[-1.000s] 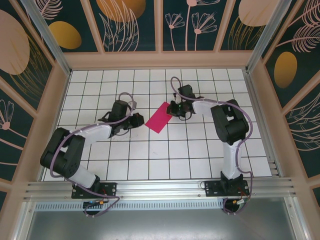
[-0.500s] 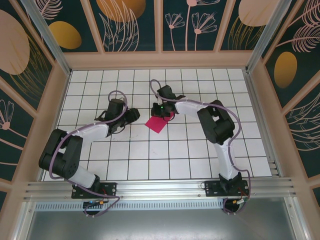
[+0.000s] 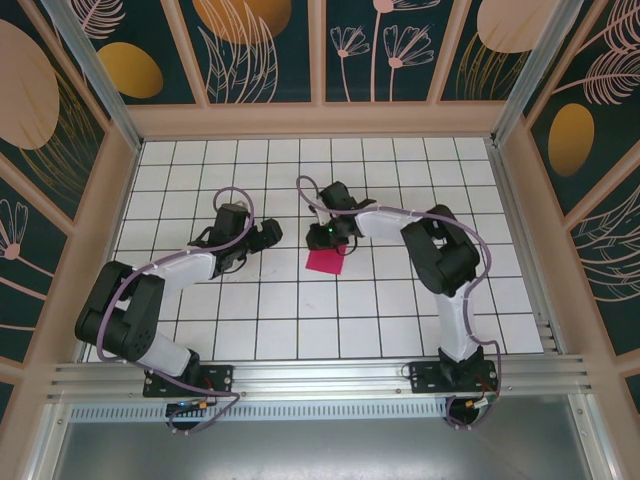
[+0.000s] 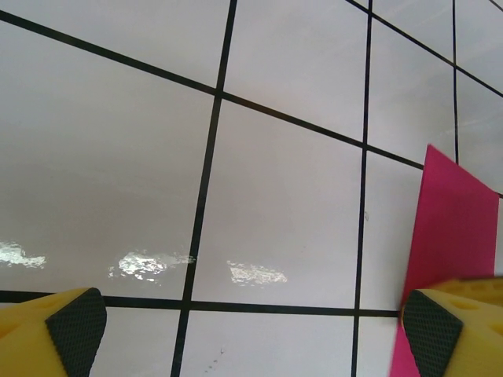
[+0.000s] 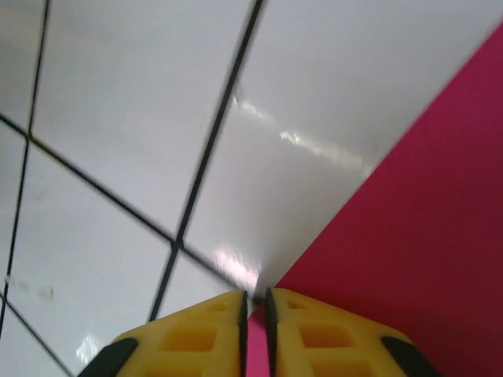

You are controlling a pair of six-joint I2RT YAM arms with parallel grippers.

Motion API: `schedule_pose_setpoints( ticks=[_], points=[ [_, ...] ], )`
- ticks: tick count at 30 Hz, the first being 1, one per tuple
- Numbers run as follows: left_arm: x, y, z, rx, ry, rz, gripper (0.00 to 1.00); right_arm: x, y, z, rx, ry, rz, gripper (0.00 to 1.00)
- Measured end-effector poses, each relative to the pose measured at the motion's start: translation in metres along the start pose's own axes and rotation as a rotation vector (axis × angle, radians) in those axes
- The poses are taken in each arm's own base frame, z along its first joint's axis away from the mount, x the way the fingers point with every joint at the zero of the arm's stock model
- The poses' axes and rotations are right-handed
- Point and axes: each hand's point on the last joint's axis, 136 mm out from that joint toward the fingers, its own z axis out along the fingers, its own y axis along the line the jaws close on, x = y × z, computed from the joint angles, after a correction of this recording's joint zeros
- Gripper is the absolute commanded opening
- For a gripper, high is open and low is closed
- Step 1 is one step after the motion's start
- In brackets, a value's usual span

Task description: Fold a paper plane with a square sheet of paper (pick it up from the middle)

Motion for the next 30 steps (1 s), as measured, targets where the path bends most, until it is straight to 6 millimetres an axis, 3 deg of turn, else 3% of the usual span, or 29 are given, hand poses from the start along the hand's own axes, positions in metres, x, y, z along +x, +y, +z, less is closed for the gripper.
schedule_pose_setpoints(
  ticks=[4,10,16,23,30],
  points=[
    [0.004,-0.007,-0.001,0.052,0.008,0.003,0.99,0.005,-0.005,-0.02,0.006,-0.016,0.042,0.37],
    [0.01,-0.03,-0.004,0.177,0.054,0.011,0.98,-0.026,-0.035,-0.052,0.06,-0.165,0.211,0.39],
    [0.021,-0.055,-0.008,0.309,0.123,0.017,0.98,-0.027,-0.047,-0.052,0.091,-0.193,0.32,0.38],
    [0.051,-0.091,-0.004,0.384,0.226,0.059,0.95,0.004,-0.057,-0.039,0.061,-0.126,0.435,0.33],
    [0.085,-0.095,0.008,0.364,0.342,-0.026,0.89,0.019,-0.058,-0.041,0.011,-0.12,0.485,0.32]
  ],
)
